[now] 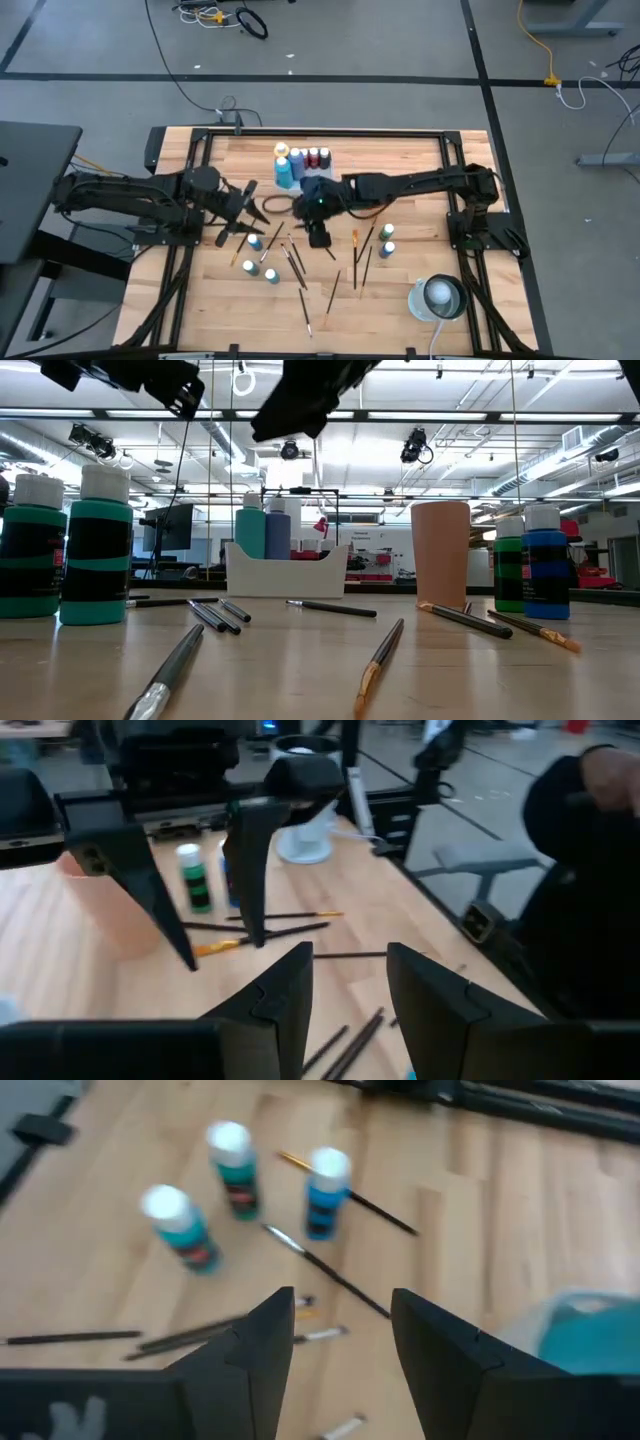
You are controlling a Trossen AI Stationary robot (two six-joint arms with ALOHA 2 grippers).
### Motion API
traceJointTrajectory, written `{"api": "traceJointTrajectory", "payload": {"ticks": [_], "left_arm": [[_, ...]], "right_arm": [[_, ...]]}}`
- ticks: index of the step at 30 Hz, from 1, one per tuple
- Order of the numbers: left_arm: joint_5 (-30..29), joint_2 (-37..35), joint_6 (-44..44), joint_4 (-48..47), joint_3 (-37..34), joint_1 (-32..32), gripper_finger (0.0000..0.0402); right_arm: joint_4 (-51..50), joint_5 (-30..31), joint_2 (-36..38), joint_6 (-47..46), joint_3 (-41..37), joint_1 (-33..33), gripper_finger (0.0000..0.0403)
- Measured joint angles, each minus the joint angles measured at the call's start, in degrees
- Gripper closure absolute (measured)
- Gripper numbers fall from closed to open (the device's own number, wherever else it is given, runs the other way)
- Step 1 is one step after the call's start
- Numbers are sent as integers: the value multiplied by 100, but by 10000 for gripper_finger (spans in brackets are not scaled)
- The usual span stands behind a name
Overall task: Pick & Place Paint Supplies
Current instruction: Put the small light green paint bottle into the bin
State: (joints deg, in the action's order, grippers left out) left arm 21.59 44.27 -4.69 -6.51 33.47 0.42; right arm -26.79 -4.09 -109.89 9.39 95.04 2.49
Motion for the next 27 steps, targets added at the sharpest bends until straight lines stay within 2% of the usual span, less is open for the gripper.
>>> {"api": "traceJointTrajectory", "payload": {"ticks": [6,11,16,19,22,27], "left_arm": [[-92,-2,-63,-29,0,-522,262],[-716,-2,-226,-33,0,-745,262],[-1090,-2,-222,-54,0,-760,262],[-1146,-2,-220,-54,0,-762,262],[-1148,-1,-220,-51,0,-762,262],[-1148,-1,-171,-51,0,-762,262]], "right_arm": [[-161,-1,0,2,0,404,229],[-1018,131,137,-118,-7,622,229],[-2389,901,587,-981,-7,746,229],[-3355,1207,910,-1996,-7,784,229],[-3954,1279,1098,-2848,-4,835,229],[-4510,913,1141,-3286,-7,929,229]]}}
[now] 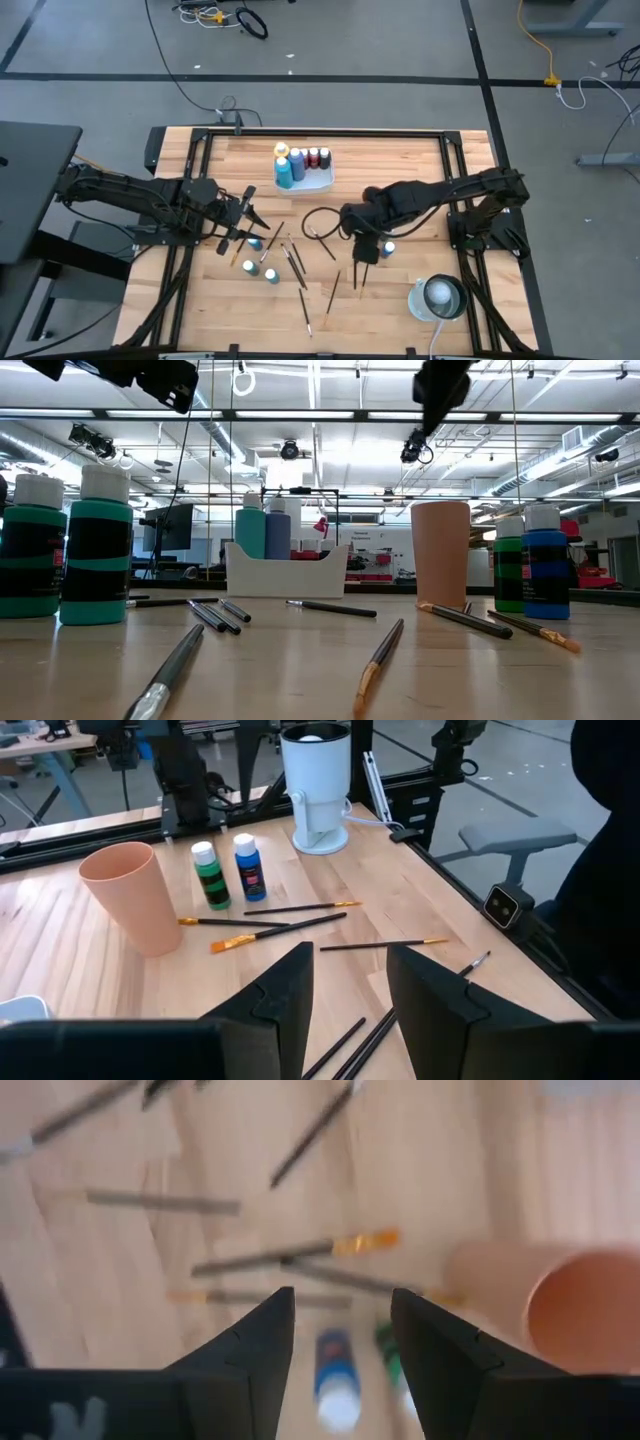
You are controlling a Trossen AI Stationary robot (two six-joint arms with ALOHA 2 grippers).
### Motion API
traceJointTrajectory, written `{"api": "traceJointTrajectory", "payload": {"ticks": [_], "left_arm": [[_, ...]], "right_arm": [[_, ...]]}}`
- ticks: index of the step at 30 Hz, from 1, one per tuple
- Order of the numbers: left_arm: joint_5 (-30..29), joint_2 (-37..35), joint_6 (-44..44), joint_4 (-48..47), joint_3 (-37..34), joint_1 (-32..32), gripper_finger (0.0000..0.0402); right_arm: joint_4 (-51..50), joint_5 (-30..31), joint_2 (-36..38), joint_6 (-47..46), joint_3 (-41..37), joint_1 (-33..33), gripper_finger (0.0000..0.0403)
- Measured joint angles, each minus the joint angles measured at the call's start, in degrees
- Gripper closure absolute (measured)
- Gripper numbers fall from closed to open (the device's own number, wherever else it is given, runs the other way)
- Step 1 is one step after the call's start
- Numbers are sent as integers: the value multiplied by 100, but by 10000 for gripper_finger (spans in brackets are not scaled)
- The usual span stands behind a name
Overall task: Pick & Place Paint Supplies
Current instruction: Put the small light green paint bottle into the bin
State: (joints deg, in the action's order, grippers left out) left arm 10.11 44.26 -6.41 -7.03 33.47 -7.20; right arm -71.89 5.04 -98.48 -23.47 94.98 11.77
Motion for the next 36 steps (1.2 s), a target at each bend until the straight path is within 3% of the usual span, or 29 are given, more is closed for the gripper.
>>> {"api": "traceJointTrajectory", "payload": {"ticks": [8,19,27,36], "left_arm": [[0,-1,6,-2,0,0,262],[-4,-1,-153,4,0,0,262],[-17,-1,-379,59,0,0,262],[-175,-1,-416,109,0,2,262]], "right_arm": [[-712,-510,124,-611,-252,-9,229],[92,-842,1419,-896,-2122,-359,229],[709,-550,1979,-102,-3403,-574,229],[1340,-365,1974,1273,-3567,-575,229]]}}
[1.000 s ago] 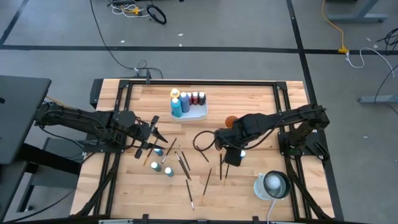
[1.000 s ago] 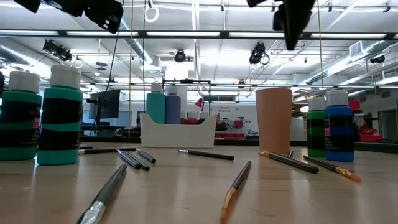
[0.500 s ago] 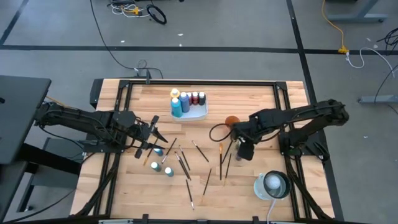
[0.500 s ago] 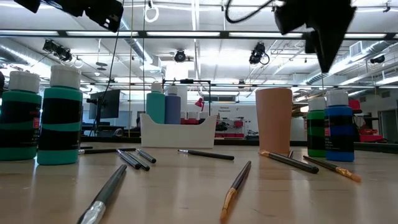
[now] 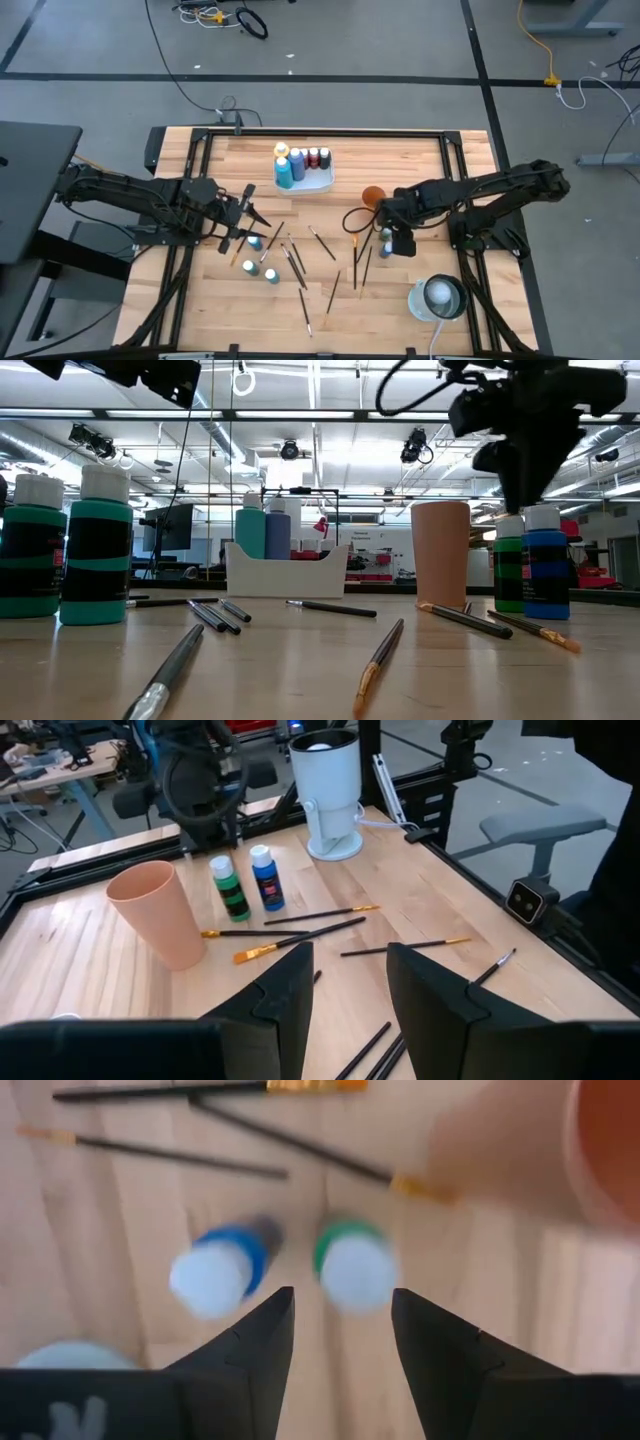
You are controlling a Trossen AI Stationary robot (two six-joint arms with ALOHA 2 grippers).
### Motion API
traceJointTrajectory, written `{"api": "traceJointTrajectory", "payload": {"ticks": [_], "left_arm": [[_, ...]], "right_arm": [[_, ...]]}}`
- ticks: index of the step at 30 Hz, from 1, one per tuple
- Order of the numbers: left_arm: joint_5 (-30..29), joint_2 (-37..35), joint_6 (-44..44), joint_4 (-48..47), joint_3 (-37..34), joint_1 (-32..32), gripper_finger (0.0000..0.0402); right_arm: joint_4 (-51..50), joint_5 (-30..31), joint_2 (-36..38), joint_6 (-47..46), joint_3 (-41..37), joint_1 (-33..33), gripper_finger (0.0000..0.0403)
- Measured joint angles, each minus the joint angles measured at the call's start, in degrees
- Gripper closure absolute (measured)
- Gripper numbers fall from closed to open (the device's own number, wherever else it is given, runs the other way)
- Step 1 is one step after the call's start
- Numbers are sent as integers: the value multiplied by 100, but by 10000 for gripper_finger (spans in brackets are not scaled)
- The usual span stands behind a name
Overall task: Pick & Place Paint Supplies
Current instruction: Put the small light green paint bottle into the bin
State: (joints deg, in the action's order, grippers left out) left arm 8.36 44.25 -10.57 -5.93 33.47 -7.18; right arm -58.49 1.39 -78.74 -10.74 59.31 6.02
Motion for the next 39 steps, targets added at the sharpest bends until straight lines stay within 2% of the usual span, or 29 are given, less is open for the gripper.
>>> {"api": "traceJointTrajectory", "payload": {"ticks": [5,10,32,39], "left_arm": [[0,1,31,31,0,0,262],[0,0,48,31,0,0,262],[0,0,48,33,0,0,262],[0,0,121,33,0,0,262]], "right_arm": [[254,282,-11,519,0,0,229],[255,67,-12,540,0,0,229],[521,76,-55,695,-365,-4,229],[534,170,-55,706,-365,-4,250]]}}
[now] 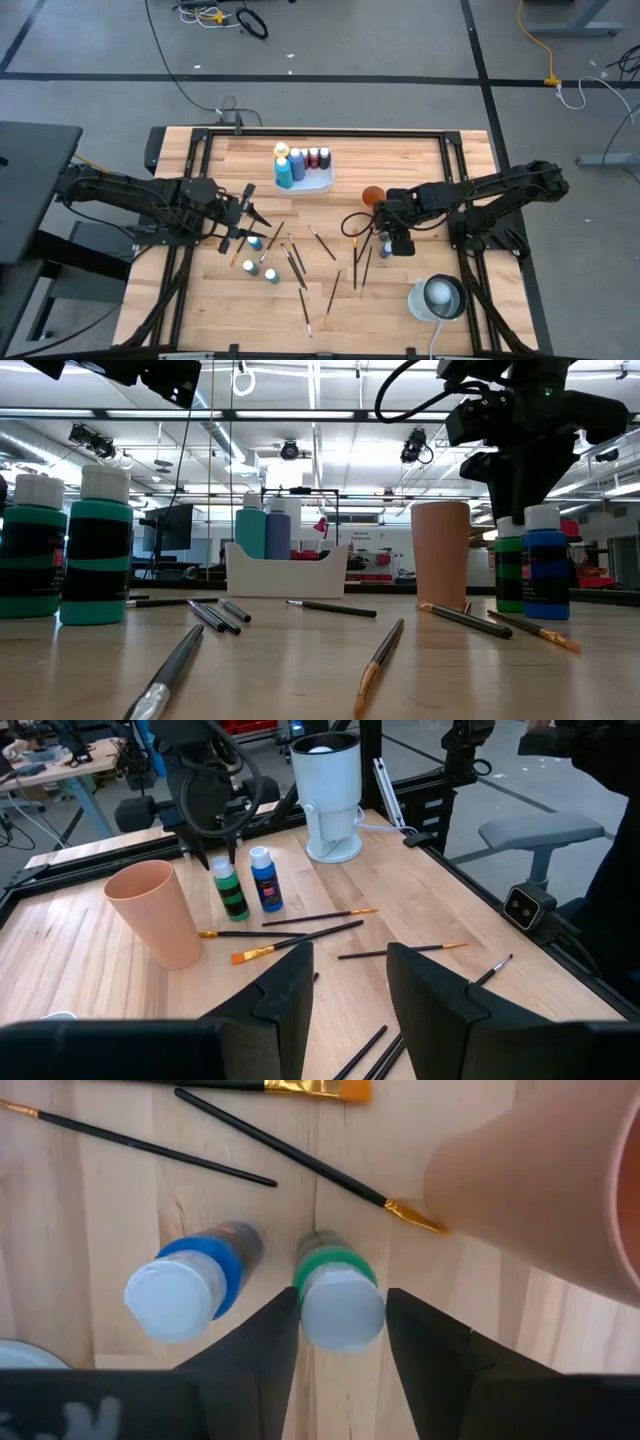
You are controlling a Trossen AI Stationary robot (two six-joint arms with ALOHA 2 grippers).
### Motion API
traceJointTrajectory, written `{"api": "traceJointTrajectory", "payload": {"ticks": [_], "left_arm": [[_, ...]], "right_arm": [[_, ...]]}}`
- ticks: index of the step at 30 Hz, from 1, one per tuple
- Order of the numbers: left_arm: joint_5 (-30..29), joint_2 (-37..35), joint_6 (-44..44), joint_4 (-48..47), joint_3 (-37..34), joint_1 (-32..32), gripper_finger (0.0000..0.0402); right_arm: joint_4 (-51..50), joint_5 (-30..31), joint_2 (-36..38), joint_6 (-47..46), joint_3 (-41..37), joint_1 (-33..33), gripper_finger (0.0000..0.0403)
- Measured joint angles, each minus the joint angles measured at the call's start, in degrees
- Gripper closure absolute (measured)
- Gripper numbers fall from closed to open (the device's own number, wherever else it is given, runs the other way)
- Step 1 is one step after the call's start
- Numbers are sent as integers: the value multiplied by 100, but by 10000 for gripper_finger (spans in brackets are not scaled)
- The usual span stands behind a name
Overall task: Pick & Place Paint Supplies
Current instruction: Put the small light green paint bottle into the bin
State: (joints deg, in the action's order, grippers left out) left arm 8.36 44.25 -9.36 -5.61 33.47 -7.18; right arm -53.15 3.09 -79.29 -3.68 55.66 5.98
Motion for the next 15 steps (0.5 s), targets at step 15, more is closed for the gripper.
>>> {"api": "traceJointTrajectory", "payload": {"ticks": [15], "left_arm": [[0,0,8,0,0,0,262]], "right_arm": [[927,-467,-2,582,-11,1,290]]}}
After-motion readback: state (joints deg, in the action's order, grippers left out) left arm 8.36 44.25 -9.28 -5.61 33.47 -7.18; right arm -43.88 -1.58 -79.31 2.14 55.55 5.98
